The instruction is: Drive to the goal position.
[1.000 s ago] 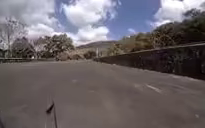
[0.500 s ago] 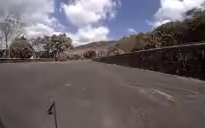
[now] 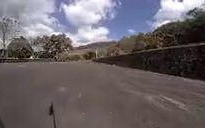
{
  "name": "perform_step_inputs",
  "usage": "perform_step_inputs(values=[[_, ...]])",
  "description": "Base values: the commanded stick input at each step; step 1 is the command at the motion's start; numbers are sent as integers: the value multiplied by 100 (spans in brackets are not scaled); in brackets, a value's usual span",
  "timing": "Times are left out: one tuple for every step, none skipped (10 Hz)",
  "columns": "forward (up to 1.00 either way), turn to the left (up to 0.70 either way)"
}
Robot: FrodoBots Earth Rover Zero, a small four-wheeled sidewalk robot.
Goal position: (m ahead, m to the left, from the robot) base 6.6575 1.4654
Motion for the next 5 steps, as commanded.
perform_step_inputs(values=[[70, 2], [70, 2], [70, 2], [70, 2], [70, 2]])
